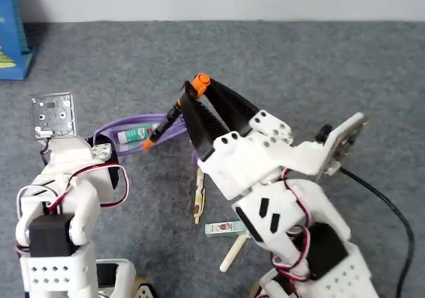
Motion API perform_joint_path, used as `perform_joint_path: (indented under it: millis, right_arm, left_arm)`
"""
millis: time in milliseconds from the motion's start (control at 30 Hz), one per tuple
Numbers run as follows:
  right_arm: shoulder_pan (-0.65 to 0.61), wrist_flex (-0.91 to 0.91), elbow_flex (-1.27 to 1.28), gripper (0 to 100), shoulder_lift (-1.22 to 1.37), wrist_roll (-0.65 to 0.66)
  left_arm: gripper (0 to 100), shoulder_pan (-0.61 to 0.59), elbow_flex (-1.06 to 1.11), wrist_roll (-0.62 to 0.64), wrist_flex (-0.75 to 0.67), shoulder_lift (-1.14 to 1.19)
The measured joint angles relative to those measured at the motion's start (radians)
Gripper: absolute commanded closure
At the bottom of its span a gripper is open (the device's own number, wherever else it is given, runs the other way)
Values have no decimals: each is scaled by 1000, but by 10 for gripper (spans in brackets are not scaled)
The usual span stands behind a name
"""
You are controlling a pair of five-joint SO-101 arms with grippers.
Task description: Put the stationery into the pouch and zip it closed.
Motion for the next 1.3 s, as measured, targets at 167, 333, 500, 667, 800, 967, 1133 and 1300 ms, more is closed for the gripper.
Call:
perform_joint_path:
  millis: [167, 333, 500, 667, 800, 967, 1133, 1300]
  right_arm:
    - [0, -157, 126, 991, -2, 26]
    - [-2, -235, 163, 991, 8, 46]
    - [34, -301, 164, 991, 117, 46]
    - [61, -330, 164, 991, 242, 95]
    - [44, -330, 164, 990, 293, 253]
    - [-29, -279, 164, 944, 299, 371]
    - [-77, -184, 164, 815, 301, 402]
    - [-81, -143, 164, 829, 301, 402]
  left_arm:
    - [989, 0, 0, 0, 0, 0]
    - [989, 0, 0, 0, -2, 0]
    - [989, 0, 0, 0, -2, 0]
    - [989, 0, 0, 0, -2, 0]
    - [989, 2, 0, 0, -2, 0]
    - [989, 2, 2, 0, -2, 0]
    - [989, 2, 2, 0, -2, 0]
    - [989, 2, 6, 0, -2, 0]
